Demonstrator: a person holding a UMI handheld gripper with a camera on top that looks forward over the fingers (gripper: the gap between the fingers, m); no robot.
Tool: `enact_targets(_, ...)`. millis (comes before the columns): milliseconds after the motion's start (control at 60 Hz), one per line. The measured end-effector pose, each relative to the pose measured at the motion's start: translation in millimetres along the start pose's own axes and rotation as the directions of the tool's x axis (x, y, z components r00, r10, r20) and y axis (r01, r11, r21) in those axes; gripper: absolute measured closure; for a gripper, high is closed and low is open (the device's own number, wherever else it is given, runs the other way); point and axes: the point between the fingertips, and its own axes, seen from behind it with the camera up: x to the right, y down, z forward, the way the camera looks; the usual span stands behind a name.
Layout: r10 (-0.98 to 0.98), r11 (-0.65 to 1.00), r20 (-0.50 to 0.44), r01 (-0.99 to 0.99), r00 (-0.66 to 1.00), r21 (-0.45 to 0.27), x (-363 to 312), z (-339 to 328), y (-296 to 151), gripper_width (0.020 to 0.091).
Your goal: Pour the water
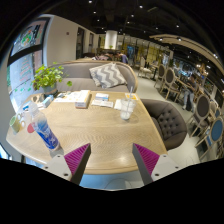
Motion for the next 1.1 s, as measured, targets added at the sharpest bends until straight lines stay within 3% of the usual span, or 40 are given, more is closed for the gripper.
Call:
enact_targets(117,-0.002,1.0,0.009,0.002,1.0,-0.012,-42.4,-2.5,17.0,0.0249)
enact_targets(467,0.015,1.0,0.155,-0.012,0.988,-0.02,-200.0,7.5,46.2,0.0247)
enact_targets(750,0.049,0.987,0.121,-0.067,0.991,0.144,-272.1,73.1,-2.4,0.0254)
enact_targets(833,0.051,0.979,0.085,-0.066,0.995,0.191,-276.8,94.1,-11.3,0.0312)
enact_targets(900,0.047,0.973,0.066,-0.06,0.997,0.224,-279.6,106.2,-16.1,0.0397)
enact_targets(1000,0.04,0.965,0.032,-0.047,0.999,0.259,-276.8,121.4,-19.6,0.0617)
enact_targets(1050,0.052,0.961,0.028,-0.057,0.998,0.27,-277.5,122.4,-20.8,0.0638)
enact_targets(1067,0.052,0.962,0.022,-0.056,0.998,0.267,-283.7,101.9,-0.4,0.0644)
enact_targets(1100,0.054,0.963,0.015,-0.056,0.998,0.262,-278.2,115.8,-20.2,0.0669)
